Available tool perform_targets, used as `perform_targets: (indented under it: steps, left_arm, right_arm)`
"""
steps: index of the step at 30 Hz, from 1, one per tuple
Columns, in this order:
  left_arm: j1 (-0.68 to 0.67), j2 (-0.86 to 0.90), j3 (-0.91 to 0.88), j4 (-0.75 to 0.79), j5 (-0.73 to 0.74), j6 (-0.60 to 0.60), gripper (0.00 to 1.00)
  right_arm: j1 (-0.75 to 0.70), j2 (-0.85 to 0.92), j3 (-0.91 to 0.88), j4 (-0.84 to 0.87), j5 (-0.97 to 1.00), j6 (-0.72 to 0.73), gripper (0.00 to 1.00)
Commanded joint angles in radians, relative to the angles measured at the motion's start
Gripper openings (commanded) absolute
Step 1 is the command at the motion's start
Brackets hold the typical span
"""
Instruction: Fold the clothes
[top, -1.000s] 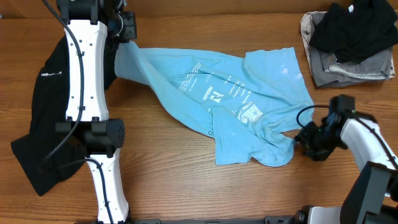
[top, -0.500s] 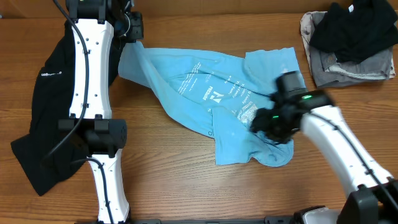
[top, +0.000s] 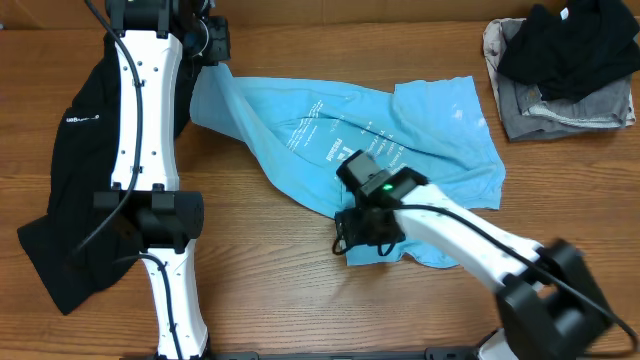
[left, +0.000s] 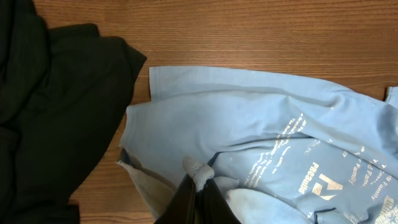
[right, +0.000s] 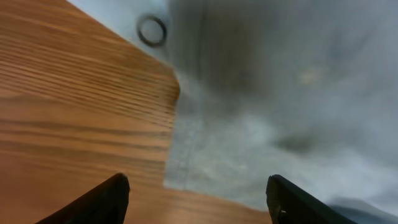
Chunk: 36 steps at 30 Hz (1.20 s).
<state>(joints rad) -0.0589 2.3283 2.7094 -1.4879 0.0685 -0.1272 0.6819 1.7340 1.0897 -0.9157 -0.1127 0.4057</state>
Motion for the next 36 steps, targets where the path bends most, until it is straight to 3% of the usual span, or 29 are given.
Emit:
perform_targets:
  steps: [1,9,15,17,18,21,25,28,31,36]
  left_arm:
    - [0.001,0.008,-0.003,0.001,0.009,0.015,0.04]
    - [-0.003,0.008,-0.003,0.000,-0.001,0.015,0.04]
    - [0.008,0.008,-0.003,-0.005,-0.001,0.015,0.04]
    - [0.010,0.008,-0.003,-0.012,-0.001,0.016,0.04]
    - [0.011,0.008,-0.003,-0.015,-0.001,0.016,0.04]
    - [0.012,0.008,-0.003,-0.018,-0.001,0.016,0.04]
    - [0.012,0.008,-0.003,-0.018,-0.001,0.015,0.04]
    - [0.013,0.008,-0.003,-0.018,-0.001,0.015,0.04]
    - [0.013,0.008,-0.003,-0.018,-0.001,0.015,0.04]
    - [0.013,0.008,-0.003,-0.017,-0.001,0.016,0.04]
  right_arm:
    - [0.042,0.064,-0.010,0.005,0.020,-0.039,0.74]
    - [0.053,0.097,-0.011,-0.018,0.061,0.065,0.58]
    - [0.053,0.097,-0.023,-0.035,0.071,0.098,0.26]
    - [0.053,0.097,-0.034,-0.034,0.083,0.130,0.08]
    - [0.053,0.097,-0.035,-0.032,0.087,0.149,0.04]
    - [0.053,0.097,-0.035,-0.027,0.077,0.156,0.04]
    - [0.054,0.097,-0.035,-0.032,0.030,0.103,0.27]
    - [0.054,0.097,-0.035,-0.032,0.003,0.030,0.33]
    - [0.054,0.097,-0.035,-0.032,0.004,0.011,0.48]
    - [0.060,0.097,-0.045,-0.017,0.003,0.005,0.55]
